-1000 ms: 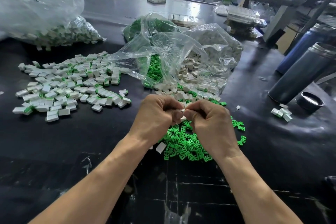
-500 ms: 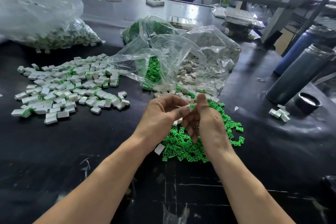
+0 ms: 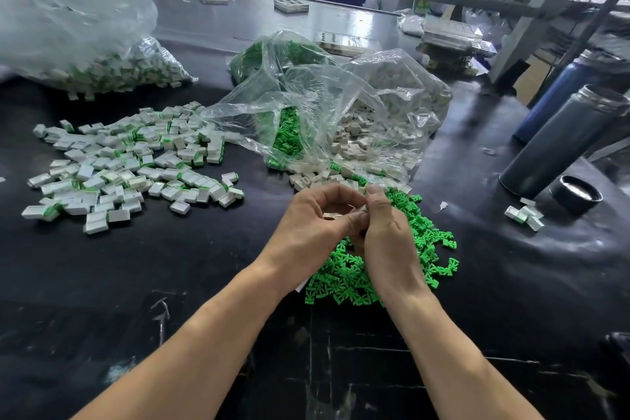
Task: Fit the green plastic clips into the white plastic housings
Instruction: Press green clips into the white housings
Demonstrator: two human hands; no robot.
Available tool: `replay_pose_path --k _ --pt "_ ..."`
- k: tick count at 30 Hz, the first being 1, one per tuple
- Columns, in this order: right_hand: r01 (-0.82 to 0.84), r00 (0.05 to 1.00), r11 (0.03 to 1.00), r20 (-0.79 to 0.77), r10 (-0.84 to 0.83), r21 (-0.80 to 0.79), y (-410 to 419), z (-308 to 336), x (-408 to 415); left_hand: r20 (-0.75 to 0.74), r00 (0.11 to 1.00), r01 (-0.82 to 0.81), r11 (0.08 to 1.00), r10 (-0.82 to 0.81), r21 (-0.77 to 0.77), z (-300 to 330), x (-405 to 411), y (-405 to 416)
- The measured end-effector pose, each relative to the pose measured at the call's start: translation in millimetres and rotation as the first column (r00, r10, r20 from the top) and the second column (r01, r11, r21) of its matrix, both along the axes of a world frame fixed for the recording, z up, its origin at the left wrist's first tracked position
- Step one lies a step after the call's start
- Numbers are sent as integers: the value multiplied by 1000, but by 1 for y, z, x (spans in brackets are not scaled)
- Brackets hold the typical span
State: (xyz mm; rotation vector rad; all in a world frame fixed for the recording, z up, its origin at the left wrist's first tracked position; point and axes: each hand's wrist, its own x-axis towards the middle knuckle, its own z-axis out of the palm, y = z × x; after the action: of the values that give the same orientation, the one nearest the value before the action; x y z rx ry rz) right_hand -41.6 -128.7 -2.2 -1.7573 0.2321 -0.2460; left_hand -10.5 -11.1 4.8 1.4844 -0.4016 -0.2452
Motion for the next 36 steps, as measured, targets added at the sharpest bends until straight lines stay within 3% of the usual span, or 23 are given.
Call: replay_pose_path --k 8,17,28,33,36 --pt "174 985 961 46 -168 -216 3 0 4 11 999 -48 998 48 35 -3 -1 -1" --pt "204 979 926 46 -200 -318 5 0 7 -46 998 -52 998 51 -22 0 -1 -2" --pt "211 977 919 61 -202 -333 4 -1 8 -22 998 -61 998 62 14 -3 0 0" --pt "97 995 986 41 -92 -133 5 -4 7 17 997 -81 995 80 53 -2 4 4" --pt "95 995 990 39 -92 -103 3 -7 6 3 991 -135 990 135 38 -1 8 7"
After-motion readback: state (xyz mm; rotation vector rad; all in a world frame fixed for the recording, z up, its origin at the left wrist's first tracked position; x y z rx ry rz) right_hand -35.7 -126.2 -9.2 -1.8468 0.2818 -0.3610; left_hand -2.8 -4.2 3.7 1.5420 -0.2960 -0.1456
